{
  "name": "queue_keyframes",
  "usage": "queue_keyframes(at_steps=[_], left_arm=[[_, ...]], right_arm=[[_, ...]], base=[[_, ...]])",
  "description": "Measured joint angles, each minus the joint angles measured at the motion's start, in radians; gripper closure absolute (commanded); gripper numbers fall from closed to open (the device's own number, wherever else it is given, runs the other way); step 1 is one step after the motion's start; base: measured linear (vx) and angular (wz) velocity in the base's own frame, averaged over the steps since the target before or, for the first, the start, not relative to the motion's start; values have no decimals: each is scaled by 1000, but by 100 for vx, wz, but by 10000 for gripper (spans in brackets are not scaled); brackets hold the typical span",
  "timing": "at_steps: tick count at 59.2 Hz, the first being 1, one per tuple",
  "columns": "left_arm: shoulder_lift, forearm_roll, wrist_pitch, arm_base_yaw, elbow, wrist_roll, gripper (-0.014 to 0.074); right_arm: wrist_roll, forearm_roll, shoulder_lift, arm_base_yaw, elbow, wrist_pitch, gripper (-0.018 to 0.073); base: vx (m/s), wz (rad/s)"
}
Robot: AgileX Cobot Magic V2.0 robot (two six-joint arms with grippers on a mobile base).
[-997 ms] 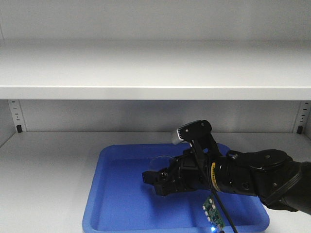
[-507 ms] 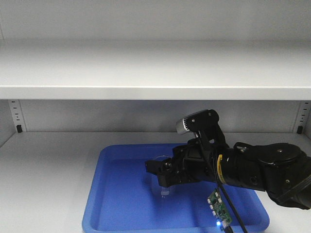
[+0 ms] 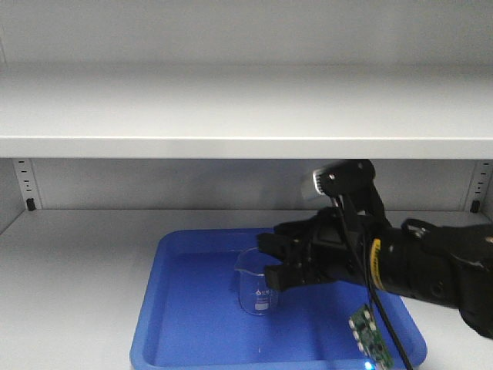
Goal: Pick beaker and place in left cabinet
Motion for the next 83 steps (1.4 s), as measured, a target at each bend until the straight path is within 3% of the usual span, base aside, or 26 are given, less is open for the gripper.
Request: queue_keyframes(at_steps=[49,83], left_arm=[[0,0,0,0,0,0,593],[0,0,0,0,0,0,593]], right_arm=[[62,7,-522,0,503,156,562],[67,8,-572,0,548,155,561]], base=[[0,0],[0,0]])
